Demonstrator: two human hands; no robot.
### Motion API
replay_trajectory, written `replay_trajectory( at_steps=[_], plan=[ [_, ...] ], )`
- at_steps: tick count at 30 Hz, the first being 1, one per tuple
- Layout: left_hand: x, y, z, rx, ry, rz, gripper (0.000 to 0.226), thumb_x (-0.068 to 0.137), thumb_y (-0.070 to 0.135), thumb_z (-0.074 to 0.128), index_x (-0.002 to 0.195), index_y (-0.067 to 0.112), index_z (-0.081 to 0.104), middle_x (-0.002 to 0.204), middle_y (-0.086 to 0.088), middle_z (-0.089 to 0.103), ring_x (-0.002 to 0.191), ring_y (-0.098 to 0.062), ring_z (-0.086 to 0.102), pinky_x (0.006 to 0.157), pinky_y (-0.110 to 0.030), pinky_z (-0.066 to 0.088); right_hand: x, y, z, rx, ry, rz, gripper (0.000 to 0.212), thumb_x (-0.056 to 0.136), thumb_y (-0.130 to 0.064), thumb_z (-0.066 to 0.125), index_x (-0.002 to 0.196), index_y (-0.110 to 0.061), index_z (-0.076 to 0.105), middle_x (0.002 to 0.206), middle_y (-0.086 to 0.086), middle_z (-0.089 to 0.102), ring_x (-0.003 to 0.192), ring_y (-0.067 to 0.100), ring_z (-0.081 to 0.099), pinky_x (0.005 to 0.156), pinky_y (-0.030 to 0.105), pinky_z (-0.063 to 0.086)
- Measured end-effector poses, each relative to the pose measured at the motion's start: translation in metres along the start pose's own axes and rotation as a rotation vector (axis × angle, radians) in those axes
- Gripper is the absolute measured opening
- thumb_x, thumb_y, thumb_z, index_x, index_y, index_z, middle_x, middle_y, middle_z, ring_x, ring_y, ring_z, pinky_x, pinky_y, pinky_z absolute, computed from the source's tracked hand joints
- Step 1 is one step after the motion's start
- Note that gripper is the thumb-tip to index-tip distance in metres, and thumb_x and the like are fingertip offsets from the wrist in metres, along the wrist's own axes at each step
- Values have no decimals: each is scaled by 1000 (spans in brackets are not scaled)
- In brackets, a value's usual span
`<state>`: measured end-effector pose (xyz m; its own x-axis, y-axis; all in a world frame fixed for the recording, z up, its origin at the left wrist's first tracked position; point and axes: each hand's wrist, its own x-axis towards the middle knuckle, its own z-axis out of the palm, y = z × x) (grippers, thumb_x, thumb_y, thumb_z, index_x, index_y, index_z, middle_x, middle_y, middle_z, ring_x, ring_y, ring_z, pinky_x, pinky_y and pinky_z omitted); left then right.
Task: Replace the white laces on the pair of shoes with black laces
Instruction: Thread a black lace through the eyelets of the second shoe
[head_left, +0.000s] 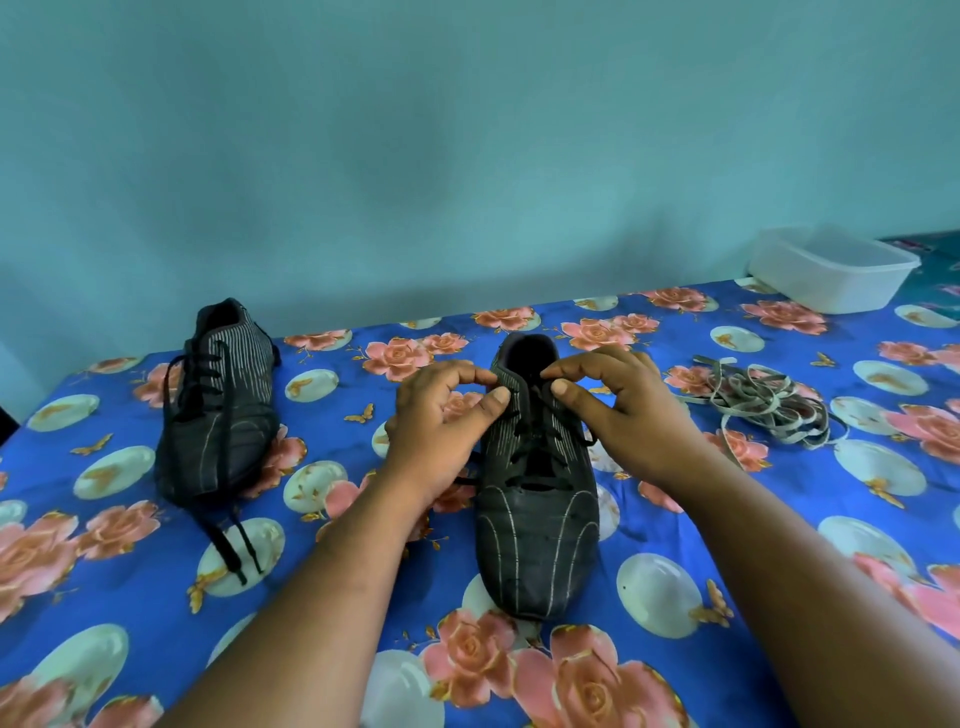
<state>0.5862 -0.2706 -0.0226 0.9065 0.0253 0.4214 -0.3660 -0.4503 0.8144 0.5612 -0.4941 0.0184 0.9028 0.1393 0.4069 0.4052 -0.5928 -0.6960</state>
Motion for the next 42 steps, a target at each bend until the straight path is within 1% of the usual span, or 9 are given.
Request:
replay_trajectory(
  at_steps=[5,10,16,19,22,28,37,39,42],
  plan=[
    [5,-1,-4,-5,41,37,17,79,62,60,83,47,67,111,11,66,120,-21,57,104,-49,45,0,2,0,7,-2,-6,17,98,-39,62,113,-41,71,113,-19,64,121,14,43,98,33,38],
    [13,-17,-24,25,393,-244,18,76,74,48,85,64,60,119,9,66,121,-25,58,100,-58,48,2,4,-2,-6,30,-14,16,100,-37,60,110,-39,73,111,-20,64,123,16,42,101,36,38],
    [13,-24,-39,204,583,-493,25,97,49,58,105,29,71,133,-6,62,125,-37,52,102,-53,44,3,6,-1,-11,16,-4,17,100,-40,58,110,-42,72,114,-14,64,123,15,40,102,35,38],
    [9,-10,-35,306,562,-527,24,97,43,61,113,27,70,139,-5,54,130,-37,44,103,-51,36,3,4,-2,3,27,-2,16,100,-39,60,109,-41,73,114,-17,65,126,16,41,104,35,37],
    [7,-5,-29,341,470,-248,31,94,49,62,118,29,69,131,1,60,126,-28,51,101,-48,39,2,3,-2,15,21,7,16,99,-39,61,110,-40,73,114,-18,64,127,16,41,106,36,37],
    [-9,21,-2,-88,-71,91,13,91,28,75,99,20,70,103,8,69,95,4,64,82,-9,44,3,4,-2,2,12,-3,16,99,-36,63,111,-39,73,113,-17,65,125,19,43,106,37,37],
    [-4,13,-9,-85,96,97,20,92,22,72,88,40,67,103,4,69,103,-15,64,83,-13,48,3,5,-2,6,-1,11,17,100,-37,59,111,-41,72,112,-19,65,125,17,42,104,35,37],
    [-4,10,-9,-109,81,45,20,93,21,72,89,40,68,95,11,72,95,-11,68,82,-24,54,4,4,0,-5,13,8,18,101,-39,57,111,-42,72,113,-15,65,125,16,41,102,34,37],
    [-6,19,-6,-161,32,-5,12,98,12,66,92,22,69,80,16,71,78,5,66,76,-15,52,3,2,4,-107,42,-81,23,101,-48,52,113,-43,71,114,-17,61,120,14,41,101,37,38]
  ],
)
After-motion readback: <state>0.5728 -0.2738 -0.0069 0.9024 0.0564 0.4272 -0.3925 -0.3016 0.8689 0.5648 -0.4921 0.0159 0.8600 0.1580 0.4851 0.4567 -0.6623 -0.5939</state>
